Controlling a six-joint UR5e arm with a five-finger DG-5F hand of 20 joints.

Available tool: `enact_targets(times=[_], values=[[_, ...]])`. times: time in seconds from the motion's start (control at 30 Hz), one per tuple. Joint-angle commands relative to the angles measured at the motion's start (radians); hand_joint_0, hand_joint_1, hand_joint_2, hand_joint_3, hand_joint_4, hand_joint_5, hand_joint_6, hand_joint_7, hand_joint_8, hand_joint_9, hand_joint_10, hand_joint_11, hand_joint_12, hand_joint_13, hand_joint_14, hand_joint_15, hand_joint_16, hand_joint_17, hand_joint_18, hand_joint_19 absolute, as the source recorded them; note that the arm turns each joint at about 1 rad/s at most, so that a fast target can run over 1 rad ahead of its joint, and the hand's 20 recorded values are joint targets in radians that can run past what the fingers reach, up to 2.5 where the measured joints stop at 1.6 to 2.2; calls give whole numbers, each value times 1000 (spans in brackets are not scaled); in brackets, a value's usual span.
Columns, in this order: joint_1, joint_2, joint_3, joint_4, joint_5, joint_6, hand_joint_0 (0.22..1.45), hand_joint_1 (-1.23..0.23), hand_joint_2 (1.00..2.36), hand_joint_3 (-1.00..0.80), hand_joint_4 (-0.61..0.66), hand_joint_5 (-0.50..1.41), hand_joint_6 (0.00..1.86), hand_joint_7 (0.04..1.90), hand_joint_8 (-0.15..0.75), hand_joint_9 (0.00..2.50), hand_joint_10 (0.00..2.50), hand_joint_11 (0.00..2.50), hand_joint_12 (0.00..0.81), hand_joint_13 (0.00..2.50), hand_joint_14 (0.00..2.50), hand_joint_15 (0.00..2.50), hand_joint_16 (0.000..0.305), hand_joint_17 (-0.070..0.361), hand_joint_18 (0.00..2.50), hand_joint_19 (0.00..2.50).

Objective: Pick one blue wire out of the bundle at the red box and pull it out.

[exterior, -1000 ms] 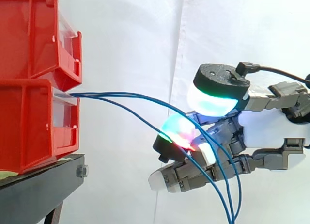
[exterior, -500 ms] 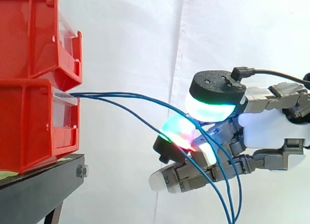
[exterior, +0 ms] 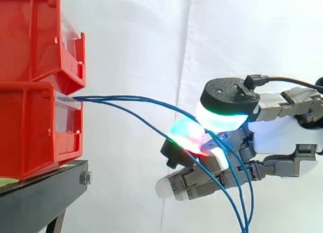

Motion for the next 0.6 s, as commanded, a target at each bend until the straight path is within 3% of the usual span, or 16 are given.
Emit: enact_targets(times=[0.0,0.1,0.23,0.37,0.57], values=[[0,0,0,0,0,0,570,-875,1019,-157,333,-172,864,1235,311,890,27,889,406,298,5,116,65,146,250,220],[0,0,1,0,0,0,564,-896,1016,-158,356,-175,861,1217,317,855,26,885,417,262,5,113,68,154,230,207],[0,1,0,0,0,0,508,-841,1011,-303,360,-166,829,1164,307,852,25,850,415,243,4,120,68,154,183,242],[0,0,1,0,0,0,470,-724,1008,-373,356,-133,769,1200,310,891,24,794,428,255,5,126,71,160,180,268],[0,1,1,0,0,-3,482,-686,1007,-393,328,-109,729,1297,306,941,25,775,417,277,5,123,69,156,182,275]])
